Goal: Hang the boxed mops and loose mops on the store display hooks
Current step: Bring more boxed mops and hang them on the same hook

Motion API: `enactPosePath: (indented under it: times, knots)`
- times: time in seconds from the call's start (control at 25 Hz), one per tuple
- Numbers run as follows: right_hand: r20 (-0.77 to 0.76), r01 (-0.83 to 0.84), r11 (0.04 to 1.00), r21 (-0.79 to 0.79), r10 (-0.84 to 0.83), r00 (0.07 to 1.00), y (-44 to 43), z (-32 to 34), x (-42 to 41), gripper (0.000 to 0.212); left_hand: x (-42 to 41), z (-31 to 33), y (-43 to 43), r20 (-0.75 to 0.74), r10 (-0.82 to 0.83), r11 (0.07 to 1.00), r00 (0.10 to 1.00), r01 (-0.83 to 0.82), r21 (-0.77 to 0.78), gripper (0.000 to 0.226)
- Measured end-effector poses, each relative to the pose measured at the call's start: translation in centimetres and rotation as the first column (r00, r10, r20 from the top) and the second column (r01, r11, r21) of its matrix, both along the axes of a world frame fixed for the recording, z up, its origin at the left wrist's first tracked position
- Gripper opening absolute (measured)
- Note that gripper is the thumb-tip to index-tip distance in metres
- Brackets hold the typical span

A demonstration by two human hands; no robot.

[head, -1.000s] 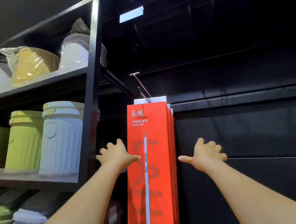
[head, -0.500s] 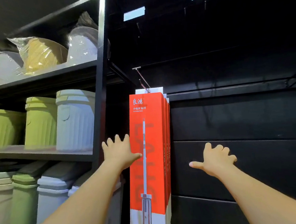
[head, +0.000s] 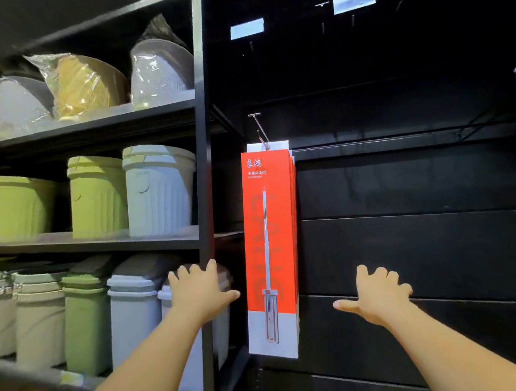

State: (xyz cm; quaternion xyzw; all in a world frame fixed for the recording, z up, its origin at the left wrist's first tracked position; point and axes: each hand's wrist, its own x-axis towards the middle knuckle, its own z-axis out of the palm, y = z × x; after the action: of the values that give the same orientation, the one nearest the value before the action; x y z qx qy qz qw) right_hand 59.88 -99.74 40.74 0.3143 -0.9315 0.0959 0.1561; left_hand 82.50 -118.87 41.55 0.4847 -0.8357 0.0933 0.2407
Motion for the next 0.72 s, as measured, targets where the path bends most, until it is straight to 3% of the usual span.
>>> enactPosePath:
  times: [0.2,0.4,0.72]
  knots:
    - [0.037,0.005,1.0,-0.013,-0.004,0.999,2.6,-3.7,2.6,0.093,4.7,-3.8,0.8,-0.007,0.001,1.0,1.0,-0.001,0.025,0.09]
    - [0.171,0.01,0.997,0.082,-0.024,0.985,4.0,-11.6,4.7,0.096,7.7,-10.9,2.1,0.065,0.014,0.991,0.998,-0.022,0.135,0.088]
    - [0.418,-0.068,0.976,0.205,-0.025,0.908,5.9,-28.1,8.5,0.094,10.9,-27.0,5.6,0.064,0.016,0.897,0.998,-0.043,0.44,0.083]
